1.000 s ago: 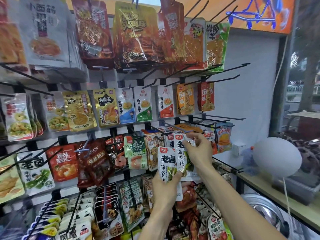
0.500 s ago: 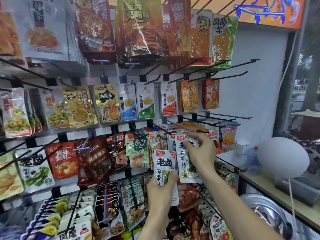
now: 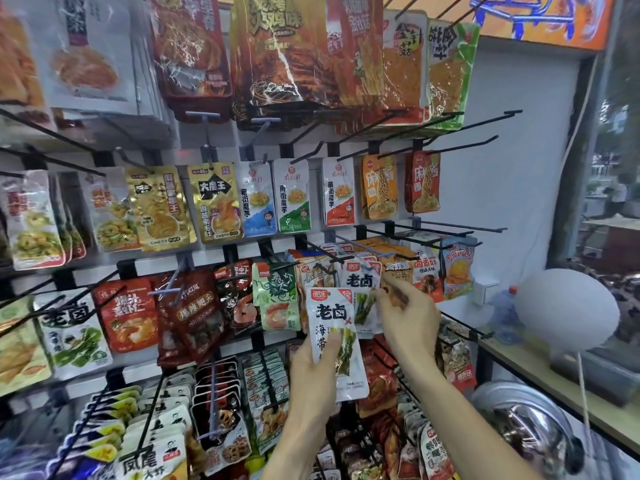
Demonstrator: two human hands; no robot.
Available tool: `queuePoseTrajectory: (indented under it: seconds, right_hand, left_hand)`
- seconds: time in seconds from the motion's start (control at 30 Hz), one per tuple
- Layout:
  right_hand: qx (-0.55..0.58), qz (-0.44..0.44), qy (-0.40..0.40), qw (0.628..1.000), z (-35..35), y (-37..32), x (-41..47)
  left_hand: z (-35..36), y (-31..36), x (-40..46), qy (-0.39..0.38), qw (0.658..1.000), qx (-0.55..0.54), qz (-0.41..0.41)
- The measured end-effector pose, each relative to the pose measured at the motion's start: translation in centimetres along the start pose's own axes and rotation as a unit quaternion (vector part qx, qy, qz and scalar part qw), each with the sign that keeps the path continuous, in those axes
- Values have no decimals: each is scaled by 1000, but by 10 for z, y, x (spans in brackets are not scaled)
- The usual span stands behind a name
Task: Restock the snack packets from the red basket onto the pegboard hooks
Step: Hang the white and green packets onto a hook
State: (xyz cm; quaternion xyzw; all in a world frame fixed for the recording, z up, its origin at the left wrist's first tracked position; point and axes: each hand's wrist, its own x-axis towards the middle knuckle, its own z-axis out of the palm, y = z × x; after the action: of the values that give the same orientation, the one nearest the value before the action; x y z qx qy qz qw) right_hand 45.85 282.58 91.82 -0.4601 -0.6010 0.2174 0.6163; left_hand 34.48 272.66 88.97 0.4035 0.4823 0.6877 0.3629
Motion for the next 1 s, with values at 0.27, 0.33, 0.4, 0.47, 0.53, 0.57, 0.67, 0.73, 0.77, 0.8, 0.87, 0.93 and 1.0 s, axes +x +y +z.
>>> queuePoseTrajectory:
  seconds: [0.27,0.33,0.4,0.47,0.53,0.57,0.67,0.73,0.77,0.8,0.87,0.93,1.0]
  right_hand:
    - [235,83,-76,965,-15,-2,-13]
    - [230,72,-75,968,-11,-1,-3]
    - [212,62,-66,973,-7,-2,8]
    - [209,63,-60,974,-4,-2,18]
    - [196,66,-59,977,-3,-2,25]
    - [192,65,-57,978,-3,-2,28]
    - [184,62,-56,979,-3,0,32]
    - [173,59,-52,982,-4,3,34]
    - [171,55,-51,982,-5,6,34]
    - [168,49,-50,983,-5,9,34]
    - [159,43,-50,985,-6,12,35]
    - [150,42,-50,986,-5,13,36]
    - [145,38,-49,988,-5,13,39]
  left_hand:
    - [34,8,8,-82,990,110,41]
    - [36,6,15,-51,988,132,57]
    - [35,8,23,-19,987,146,69]
    - [33,9,29,-20,978,183,96]
    - [32,10,33,-33,965,229,123]
    - [33,10,35,-36,957,254,134]
    - [35,10,41,-30,944,287,157]
    - [37,9,42,-31,943,293,155]
    - [37,7,42,-32,942,296,156]
    - [38,5,42,-33,941,299,158]
    - [39,1,43,-32,938,306,159]
    - [38,-3,45,-33,935,318,157]
    - [39,-4,47,-31,931,323,166]
